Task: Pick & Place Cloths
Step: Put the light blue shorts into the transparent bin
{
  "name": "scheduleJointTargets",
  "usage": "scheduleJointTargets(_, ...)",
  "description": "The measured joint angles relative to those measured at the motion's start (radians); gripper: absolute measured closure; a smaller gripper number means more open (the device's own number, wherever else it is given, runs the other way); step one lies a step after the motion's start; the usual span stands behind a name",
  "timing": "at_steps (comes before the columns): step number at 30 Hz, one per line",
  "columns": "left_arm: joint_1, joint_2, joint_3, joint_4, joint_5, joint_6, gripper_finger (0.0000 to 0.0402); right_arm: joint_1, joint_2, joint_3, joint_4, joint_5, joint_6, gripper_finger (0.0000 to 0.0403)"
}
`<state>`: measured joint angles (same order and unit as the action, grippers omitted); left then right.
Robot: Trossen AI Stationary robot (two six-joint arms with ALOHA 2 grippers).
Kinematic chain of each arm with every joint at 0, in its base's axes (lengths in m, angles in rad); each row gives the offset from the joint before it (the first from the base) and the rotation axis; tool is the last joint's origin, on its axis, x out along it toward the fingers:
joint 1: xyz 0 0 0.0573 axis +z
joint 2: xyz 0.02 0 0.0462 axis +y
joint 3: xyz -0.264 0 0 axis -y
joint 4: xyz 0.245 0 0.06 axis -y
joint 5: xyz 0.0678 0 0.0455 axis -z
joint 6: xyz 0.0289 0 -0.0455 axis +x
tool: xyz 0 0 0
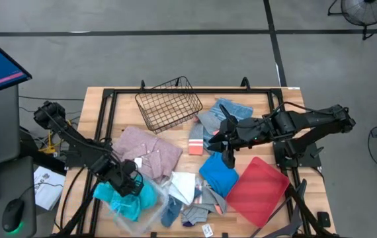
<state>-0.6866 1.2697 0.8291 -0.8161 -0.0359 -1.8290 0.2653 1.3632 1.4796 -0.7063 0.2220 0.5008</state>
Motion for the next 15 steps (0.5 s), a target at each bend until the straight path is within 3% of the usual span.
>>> scheduleJointTargets(6,0.000,-0.039,-0.003,0.007,0.018,0.093,0.0357,0.000,0.000,0.000,0.001,0.000,-0.009,0.0272)
scheduleJointTargets(15,0.000,-0.201,-0.003,0.072,0.024,0.171,0.0224,0.000,0.000,0.000,0.003,0.000,-0.014,0.0272)
